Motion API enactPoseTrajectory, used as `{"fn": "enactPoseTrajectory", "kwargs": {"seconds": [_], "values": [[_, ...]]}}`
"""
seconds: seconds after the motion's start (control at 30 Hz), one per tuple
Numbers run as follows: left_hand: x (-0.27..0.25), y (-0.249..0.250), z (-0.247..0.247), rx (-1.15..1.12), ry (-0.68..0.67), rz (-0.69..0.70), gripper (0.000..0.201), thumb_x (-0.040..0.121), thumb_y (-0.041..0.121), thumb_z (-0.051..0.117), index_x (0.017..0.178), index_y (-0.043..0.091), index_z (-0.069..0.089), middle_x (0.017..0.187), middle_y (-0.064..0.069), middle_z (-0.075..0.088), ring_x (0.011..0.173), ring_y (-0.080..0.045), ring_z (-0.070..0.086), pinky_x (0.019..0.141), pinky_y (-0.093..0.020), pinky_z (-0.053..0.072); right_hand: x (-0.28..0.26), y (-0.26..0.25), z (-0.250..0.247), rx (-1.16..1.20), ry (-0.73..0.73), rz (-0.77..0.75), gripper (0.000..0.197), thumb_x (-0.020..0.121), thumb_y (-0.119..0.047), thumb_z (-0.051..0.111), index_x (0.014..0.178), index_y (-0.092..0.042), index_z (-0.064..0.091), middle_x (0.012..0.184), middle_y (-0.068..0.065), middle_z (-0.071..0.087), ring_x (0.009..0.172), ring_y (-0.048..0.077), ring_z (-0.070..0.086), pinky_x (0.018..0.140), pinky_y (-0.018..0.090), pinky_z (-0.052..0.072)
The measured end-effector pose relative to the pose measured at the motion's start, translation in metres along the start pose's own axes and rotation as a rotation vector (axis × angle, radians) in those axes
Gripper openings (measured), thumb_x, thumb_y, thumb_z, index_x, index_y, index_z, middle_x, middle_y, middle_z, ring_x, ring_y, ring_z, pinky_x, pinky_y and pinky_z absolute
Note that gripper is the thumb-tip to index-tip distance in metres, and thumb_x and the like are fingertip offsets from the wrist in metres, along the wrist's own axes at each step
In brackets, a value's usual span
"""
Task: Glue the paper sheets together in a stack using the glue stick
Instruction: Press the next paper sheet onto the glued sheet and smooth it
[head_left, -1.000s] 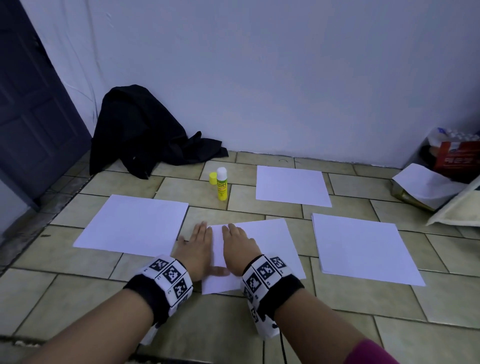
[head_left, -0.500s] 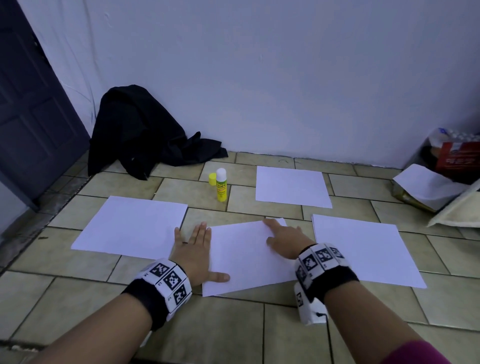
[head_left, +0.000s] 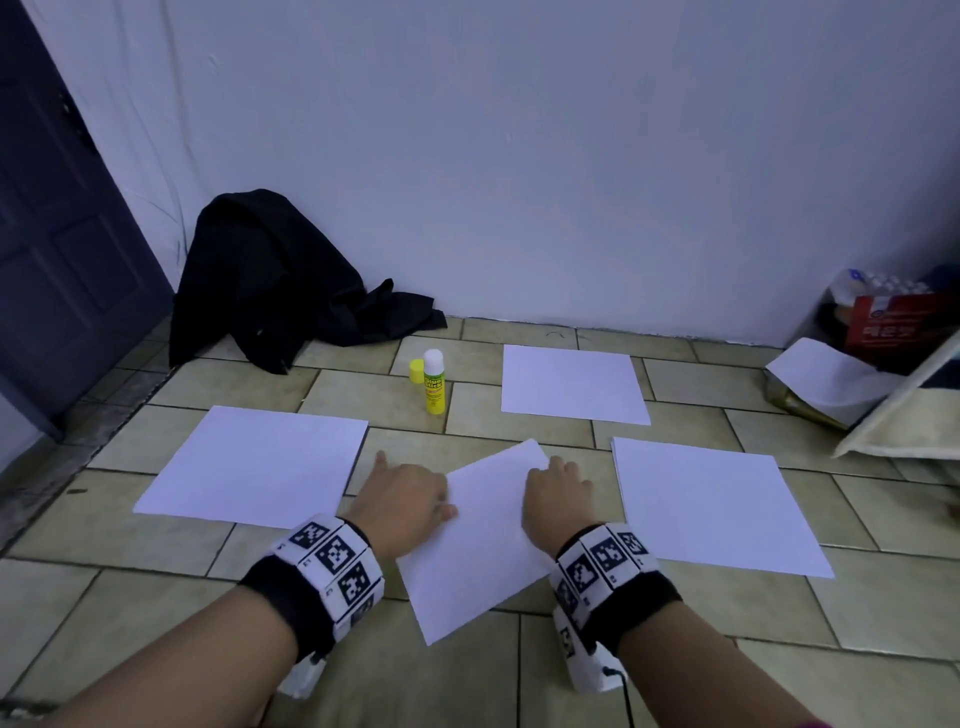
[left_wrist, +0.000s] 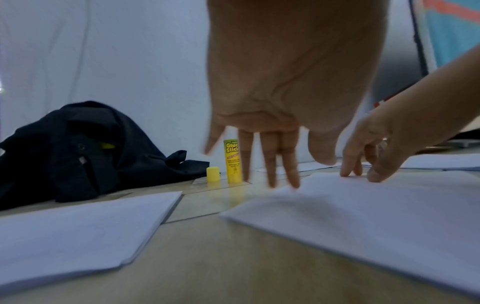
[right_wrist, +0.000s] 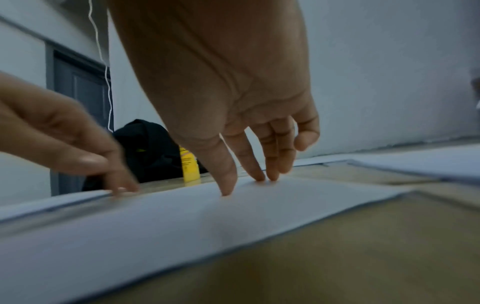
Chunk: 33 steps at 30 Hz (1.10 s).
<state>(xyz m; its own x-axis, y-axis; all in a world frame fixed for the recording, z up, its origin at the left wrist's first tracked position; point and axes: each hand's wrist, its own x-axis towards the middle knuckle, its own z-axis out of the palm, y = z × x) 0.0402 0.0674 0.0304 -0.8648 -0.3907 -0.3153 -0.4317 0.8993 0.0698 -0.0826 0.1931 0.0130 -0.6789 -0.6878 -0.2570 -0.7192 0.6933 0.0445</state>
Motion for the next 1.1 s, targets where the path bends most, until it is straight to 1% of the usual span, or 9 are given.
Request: {"fn": "enactPoseTrajectory", "kwargs": {"seconds": [0.1,0.27,0.37,0.47,0.6,0.7,0.8,0.93,1.1], "values": [[0.001,0.009,0.002,-0.017,0.021,0.160,0.042,0.097,0.032,0.048,0.139,0.024,0.045,0.139,0.002,0.049,0.131,-0.018,0.042,0.112,-0.037,0.019,-0.003,-0.018,0.004,0.098,-0.053,-0.081,0.032,0.093,-0.012,0.040,0.124,-0.007,0.046,0.130,0.015,0.039,0.121,0.031,0.039,0.095,0.040,0.040],[-0.003,0.016,0.000,0.036,0.047,0.135,0.025,0.090,0.034,0.059,0.113,0.028,0.068,0.112,0.005,0.069,0.106,-0.016,0.058,0.078,-0.020,0.030,-0.003,-0.037,0.005,0.228,-0.214,-0.252,0.060,0.090,-0.015,0.053,0.142,-0.001,0.025,0.150,0.021,0.018,0.142,0.035,0.015,0.114,0.042,0.024],[-0.003,0.009,0.002,0.004,0.078,0.016,0.047,0.085,0.044,0.065,0.126,0.022,0.056,0.123,0.001,0.062,0.114,-0.018,0.054,0.089,-0.025,0.036,-0.002,-0.043,0.004,0.234,-0.207,-0.291,0.069,0.090,-0.015,0.056,0.146,-0.003,0.018,0.156,0.016,0.009,0.146,0.028,0.008,0.116,0.042,0.024],[0.004,-0.004,0.014,-0.067,-0.068,-0.089,0.093,0.085,0.053,0.062,0.151,0.007,0.015,0.159,-0.009,0.015,0.147,-0.022,0.012,0.114,-0.043,0.025,-0.001,-0.050,0.005,0.196,-0.194,-0.259,0.080,0.091,-0.019,0.059,0.150,-0.003,0.008,0.160,0.011,0.002,0.148,0.024,0.003,0.117,0.046,0.022],[0.009,-0.014,0.019,-0.017,-0.198,-0.070,0.100,0.088,0.058,0.053,0.153,0.012,-0.008,0.161,-0.001,-0.012,0.147,-0.022,-0.015,0.117,-0.054,0.011,-0.002,-0.062,0.005,0.140,-0.238,-0.362,0.084,0.095,-0.022,0.053,0.152,-0.006,-0.006,0.161,0.004,-0.009,0.148,0.018,-0.006,0.118,0.051,0.007],[0.009,-0.015,0.017,0.084,-0.174,-0.070,0.100,0.086,0.064,0.050,0.154,0.014,-0.004,0.162,0.001,-0.007,0.148,-0.024,-0.014,0.117,-0.054,0.012,0.000,-0.061,0.002,0.185,-0.226,-0.387,0.082,0.096,-0.031,0.052,0.153,-0.007,-0.003,0.161,0.004,-0.003,0.148,0.017,-0.001,0.118,0.048,0.001],[0.010,-0.014,0.019,0.137,-0.159,-0.080,0.100,0.085,0.071,0.044,0.154,0.015,-0.003,0.162,0.001,-0.004,0.148,-0.024,-0.012,0.116,-0.055,0.012,0.001,-0.048,-0.004,0.298,-0.244,-0.310,0.073,0.092,-0.014,0.050,0.153,-0.013,0.009,0.160,0.001,0.009,0.145,0.020,0.020,0.119,0.048,0.002],[0.009,-0.016,0.020,0.124,-0.136,-0.085,0.100,0.084,0.072,0.044,0.154,0.016,-0.002,0.162,0.002,-0.002,0.148,-0.024,-0.011,0.116,-0.055,0.010,0.003,-0.014,-0.010,0.411,-0.183,-0.081,0.056,0.088,-0.006,0.038,0.142,-0.016,0.029,0.134,0.007,0.052,0.124,0.025,0.048,0.117,0.048,0.011],[0.009,-0.016,0.021,0.112,-0.135,-0.073,0.101,0.084,0.071,0.045,0.154,0.014,-0.001,0.162,0.000,-0.002,0.148,-0.025,-0.011,0.117,-0.054,0.010,0.004,0.002,-0.004,0.321,-0.176,0.003,0.059,0.091,-0.040,0.054,0.137,-0.010,0.032,0.127,0.005,0.056,0.120,0.024,0.051,0.115,0.047,0.019]]}}
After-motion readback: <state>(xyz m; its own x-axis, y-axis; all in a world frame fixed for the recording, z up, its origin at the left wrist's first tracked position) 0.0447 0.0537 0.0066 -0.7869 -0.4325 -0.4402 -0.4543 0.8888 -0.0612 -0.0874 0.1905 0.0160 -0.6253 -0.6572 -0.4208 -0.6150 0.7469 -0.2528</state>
